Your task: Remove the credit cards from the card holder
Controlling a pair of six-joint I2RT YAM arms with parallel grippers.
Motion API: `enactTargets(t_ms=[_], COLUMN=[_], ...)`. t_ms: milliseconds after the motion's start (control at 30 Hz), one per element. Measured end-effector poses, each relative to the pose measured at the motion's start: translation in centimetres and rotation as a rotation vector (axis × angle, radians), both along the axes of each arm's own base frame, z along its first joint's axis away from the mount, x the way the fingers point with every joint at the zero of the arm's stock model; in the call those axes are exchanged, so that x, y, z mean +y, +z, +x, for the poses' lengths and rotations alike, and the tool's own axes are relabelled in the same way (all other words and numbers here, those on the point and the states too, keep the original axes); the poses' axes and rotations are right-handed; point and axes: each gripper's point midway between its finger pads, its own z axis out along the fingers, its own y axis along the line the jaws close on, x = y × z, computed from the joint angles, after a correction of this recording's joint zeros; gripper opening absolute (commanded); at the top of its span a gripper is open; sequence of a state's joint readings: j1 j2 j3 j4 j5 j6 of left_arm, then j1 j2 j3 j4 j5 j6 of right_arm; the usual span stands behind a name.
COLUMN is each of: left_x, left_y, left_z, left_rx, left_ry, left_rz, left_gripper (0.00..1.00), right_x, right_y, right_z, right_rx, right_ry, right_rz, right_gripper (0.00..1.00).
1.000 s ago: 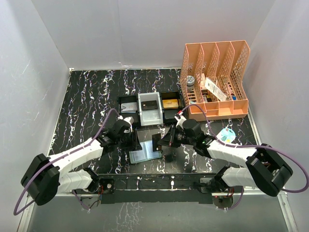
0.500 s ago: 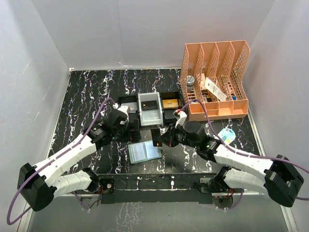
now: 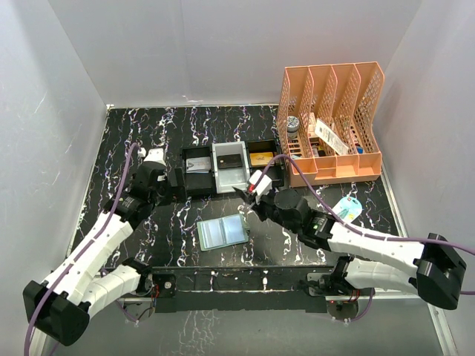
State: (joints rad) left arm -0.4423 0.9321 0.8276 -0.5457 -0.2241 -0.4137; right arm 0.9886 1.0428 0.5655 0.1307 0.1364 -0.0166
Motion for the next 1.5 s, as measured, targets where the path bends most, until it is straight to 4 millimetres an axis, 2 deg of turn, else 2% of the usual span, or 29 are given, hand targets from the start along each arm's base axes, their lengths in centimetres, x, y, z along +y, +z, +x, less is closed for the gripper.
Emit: enactTargets(t_ms=[167, 267, 400, 567, 700, 800, 1067, 1500], left_x=[2.3, 3.3, 4.3, 4.8, 5.1, 5.2, 5.3, 5.3], left_y=[-1.6, -1.2, -0.1, 0.0, 0.3, 0.6, 0.8, 0.6], left_z=[-0.4, -0.6, -0.6, -0.8, -1.0, -1.1, -1.1, -1.0], left_rx=[0.010, -0.018, -0.066, -0.070, -0.081, -0.094, -0.103, -0.096], left_ry=[0.074, 0.111, 0.164, 0.188, 0.196, 0.202, 0.205, 0.201], left_rz=[0.091, 0.115, 0.124, 0.133, 0.134, 0.131, 0.131, 0.137], left_gripper=[0.99, 0.99, 0.99, 0.99, 0.99, 0.99, 0.99, 0.99], right_x=[-0.8, -0.3, -0.1, 1.0, 3.3, 4.3, 3.4, 4.8], right_y=[1.9, 2.8, 2.9, 1.3, 0.3, -0.9, -4.6, -8.5], right_z=[3.6, 6.3, 9.4, 12.2, 14.4, 15.8, 19.9, 23.2], right_rx=[-0.224, -0.307, -0.375, -0.400, -0.390, -0.382, -0.335, -0.382], right_ry=[-0.038, -0.037, -0.024, 0.048, 0.090, 0.098, 0.093, 0.159], right_rz=[-0.203, -0.314, -0.436, -0.561, -0.605, -0.632, -0.705, -0.815], right_gripper=[0.00, 0.00, 0.00, 0.00, 0.00, 0.00, 0.00, 0.00])
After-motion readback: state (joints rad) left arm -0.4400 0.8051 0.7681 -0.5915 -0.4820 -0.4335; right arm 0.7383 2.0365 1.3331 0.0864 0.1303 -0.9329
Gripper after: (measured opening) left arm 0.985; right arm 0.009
